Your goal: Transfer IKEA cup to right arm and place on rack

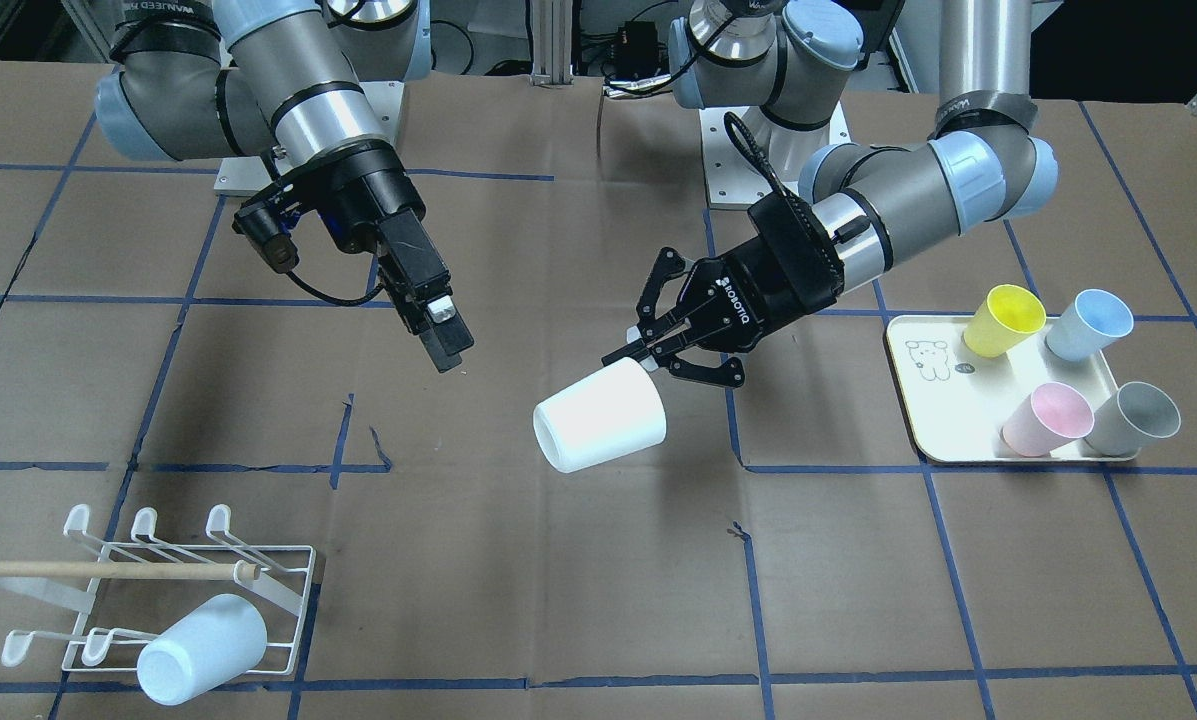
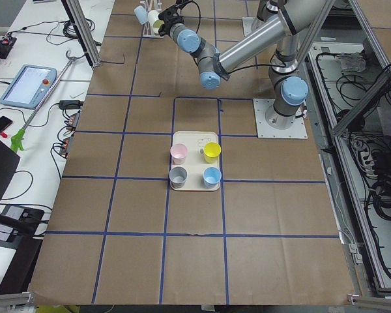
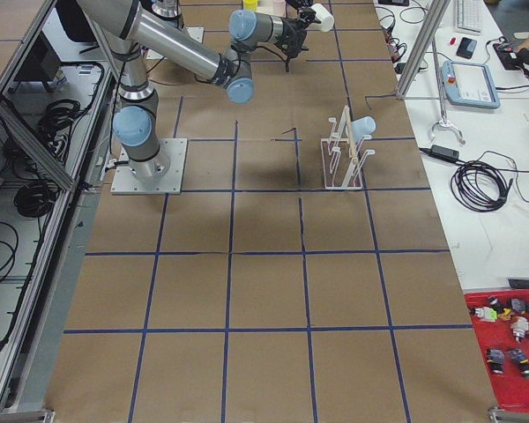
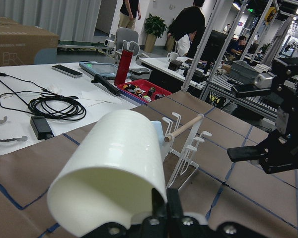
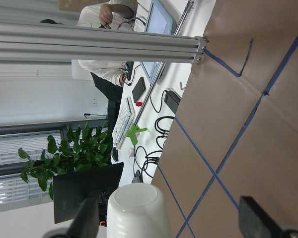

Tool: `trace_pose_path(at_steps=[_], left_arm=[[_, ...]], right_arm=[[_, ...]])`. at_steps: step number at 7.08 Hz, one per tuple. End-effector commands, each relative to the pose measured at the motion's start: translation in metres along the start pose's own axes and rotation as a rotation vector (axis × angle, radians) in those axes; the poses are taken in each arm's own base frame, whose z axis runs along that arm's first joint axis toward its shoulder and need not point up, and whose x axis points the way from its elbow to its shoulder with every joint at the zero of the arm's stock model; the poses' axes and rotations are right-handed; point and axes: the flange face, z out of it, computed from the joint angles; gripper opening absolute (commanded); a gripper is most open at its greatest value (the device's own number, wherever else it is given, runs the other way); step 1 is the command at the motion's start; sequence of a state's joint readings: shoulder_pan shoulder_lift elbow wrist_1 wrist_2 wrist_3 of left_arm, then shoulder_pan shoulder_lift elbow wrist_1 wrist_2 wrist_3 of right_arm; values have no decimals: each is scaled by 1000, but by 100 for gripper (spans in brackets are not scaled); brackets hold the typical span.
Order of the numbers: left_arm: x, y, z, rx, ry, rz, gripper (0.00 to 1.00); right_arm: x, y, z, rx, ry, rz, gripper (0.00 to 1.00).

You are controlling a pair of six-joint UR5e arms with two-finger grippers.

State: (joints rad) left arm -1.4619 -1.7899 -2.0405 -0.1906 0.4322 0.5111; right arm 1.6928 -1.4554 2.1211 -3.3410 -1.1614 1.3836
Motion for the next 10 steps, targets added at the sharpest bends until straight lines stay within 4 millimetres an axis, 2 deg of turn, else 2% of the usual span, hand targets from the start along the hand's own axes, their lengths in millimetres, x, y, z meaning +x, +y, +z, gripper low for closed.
trace_pose_path(at_steps=[1,2,5,10], left_arm=[[6,1,4,-14,-5,5,2],[6,1,5,-14,-4,5,2],[6,1,5,-14,-4,5,3],[6,0,5,-15,-10,8,3]], right_arm=[[2,19,6,0,15,33,99],[6,25,15,2,29,45,99],[-11,37,39,-5,13,34,98],[-17,38,82,-28,13,24,98]])
